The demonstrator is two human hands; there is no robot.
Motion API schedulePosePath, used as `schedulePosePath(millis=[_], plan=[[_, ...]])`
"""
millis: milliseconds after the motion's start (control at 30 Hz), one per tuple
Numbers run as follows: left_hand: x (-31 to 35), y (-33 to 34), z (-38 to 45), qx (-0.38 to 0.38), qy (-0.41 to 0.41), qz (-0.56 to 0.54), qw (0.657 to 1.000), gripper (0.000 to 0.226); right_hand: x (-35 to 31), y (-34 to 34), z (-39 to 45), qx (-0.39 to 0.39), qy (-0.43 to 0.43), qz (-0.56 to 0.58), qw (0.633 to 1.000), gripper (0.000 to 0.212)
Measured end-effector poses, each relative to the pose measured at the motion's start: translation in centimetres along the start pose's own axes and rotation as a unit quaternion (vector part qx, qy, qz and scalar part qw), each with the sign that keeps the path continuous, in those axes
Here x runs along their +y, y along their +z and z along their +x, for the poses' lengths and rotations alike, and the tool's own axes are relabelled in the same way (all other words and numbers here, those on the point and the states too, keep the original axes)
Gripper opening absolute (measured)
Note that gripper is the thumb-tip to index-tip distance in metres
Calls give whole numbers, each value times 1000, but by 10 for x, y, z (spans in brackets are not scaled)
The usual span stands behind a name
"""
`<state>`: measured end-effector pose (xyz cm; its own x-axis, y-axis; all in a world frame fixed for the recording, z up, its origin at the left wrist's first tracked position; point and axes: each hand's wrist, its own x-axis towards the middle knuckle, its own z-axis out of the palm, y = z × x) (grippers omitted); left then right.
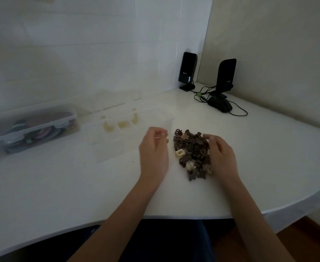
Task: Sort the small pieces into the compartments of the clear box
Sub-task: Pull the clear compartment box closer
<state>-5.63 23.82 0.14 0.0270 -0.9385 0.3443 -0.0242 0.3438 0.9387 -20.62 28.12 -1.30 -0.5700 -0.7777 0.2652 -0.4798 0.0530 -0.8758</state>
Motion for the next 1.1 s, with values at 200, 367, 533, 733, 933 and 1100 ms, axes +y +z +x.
schedulePosePath(millis=[200,367,533,733,933,1100], plan=[[1,-54,17,172,60,38,983,14,-15,7,-6,-62,-161,-183,968,17],[6,-89,31,298,152,61,940,14,-30,14,-10,-87,-216,-340,911,17],[5,-129,60,372,74,54,924,15,-41,26,-9,-116,-206,-418,877,27],[-23,-156,100,159,-199,79,964,26,-44,42,-10,-164,-204,-388,884,21],[-30,-155,128,55,-264,1,963,30,-52,52,-5,-143,-207,-120,960,22],[-38,-147,127,-5,-255,-60,965,42,-86,79,4,-198,-172,148,954,30]])
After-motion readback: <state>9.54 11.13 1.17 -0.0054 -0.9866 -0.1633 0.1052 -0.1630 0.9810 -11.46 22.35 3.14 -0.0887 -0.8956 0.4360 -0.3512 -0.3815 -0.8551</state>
